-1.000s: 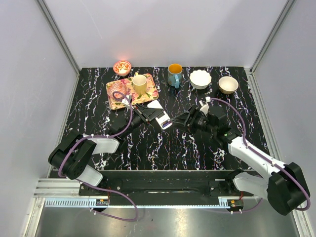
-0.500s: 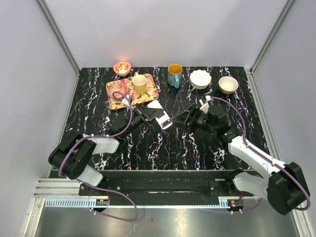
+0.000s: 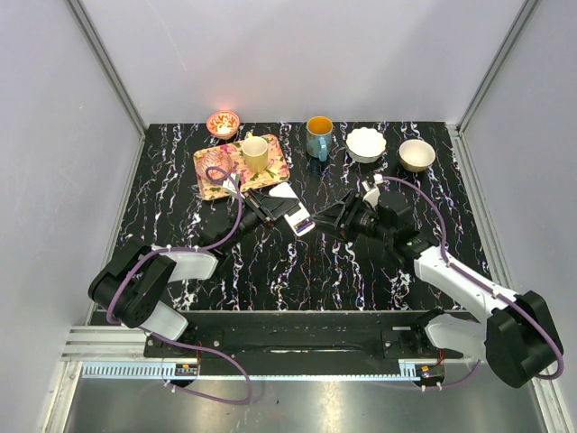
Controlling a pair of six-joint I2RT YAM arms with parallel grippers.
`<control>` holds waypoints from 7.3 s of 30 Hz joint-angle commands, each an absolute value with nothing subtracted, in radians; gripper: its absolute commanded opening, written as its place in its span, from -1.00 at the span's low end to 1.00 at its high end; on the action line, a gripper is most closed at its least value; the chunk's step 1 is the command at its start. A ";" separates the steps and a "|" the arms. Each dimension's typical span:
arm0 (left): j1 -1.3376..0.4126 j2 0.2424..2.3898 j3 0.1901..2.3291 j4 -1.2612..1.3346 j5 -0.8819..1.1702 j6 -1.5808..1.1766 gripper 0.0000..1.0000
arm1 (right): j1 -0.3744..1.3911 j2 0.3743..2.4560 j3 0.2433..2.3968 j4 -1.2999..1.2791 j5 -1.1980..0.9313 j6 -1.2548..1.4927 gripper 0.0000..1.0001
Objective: Load the batteries into the remote control
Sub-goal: Load the battery into the remote control, then pick up the battery cover at the center of the board.
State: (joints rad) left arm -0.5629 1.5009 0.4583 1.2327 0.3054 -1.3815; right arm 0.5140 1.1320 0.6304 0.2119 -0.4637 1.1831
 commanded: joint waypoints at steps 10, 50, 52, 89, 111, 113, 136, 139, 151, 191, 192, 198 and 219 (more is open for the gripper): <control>-0.565 1.485 0.526 1.664 0.281 -1.397 -1.00 | 0.517 1.161 0.646 0.245 -0.491 1.183 0.10; -0.594 1.488 0.543 1.664 0.209 -1.396 -1.00 | 0.571 1.224 0.652 0.273 -0.482 1.178 -0.60; -0.595 1.489 0.542 1.664 0.209 -1.397 -1.00 | 0.575 1.223 0.663 0.253 -0.479 1.163 -0.66; -0.592 1.499 0.434 1.658 0.232 -1.393 -1.00 | 0.545 1.032 0.972 -0.279 -0.315 0.770 0.63; -0.560 1.051 0.236 1.037 0.437 -1.198 -1.00 | 0.545 1.414 0.969 -0.445 0.150 0.355 0.72; -0.560 1.057 0.226 1.063 0.443 -1.218 -1.00 | 0.545 1.489 0.992 -0.452 0.137 0.331 0.72; -0.557 1.083 0.169 1.239 0.497 -1.278 -1.00 | 0.548 1.838 1.213 -0.511 0.129 0.206 0.67; -0.557 1.081 0.166 1.235 0.494 -1.276 -1.00 | 0.548 1.855 1.212 -0.505 0.123 0.202 0.63; -0.555 1.097 0.156 1.249 0.483 -1.281 -1.00 | 0.566 1.901 1.221 -0.494 0.152 0.224 0.46; -0.555 1.098 0.144 1.270 0.480 -1.298 -1.00 | 0.583 1.858 1.137 -0.534 0.112 0.310 0.39; -0.557 1.098 0.144 1.270 0.482 -1.298 -1.00 | 0.583 1.858 1.137 -0.538 0.109 0.308 0.39; -0.555 1.109 0.144 1.284 0.479 -1.302 -1.00 | 0.584 1.864 1.132 -0.546 0.103 0.302 0.35; -0.555 1.150 0.147 1.315 0.469 -1.310 -1.00 | 0.588 1.835 1.091 -0.538 0.074 0.337 -0.45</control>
State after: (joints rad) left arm -0.5606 1.1324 0.1349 1.2175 0.4747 -1.3106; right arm 0.5762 1.8408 1.1484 -0.4549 0.1295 0.2920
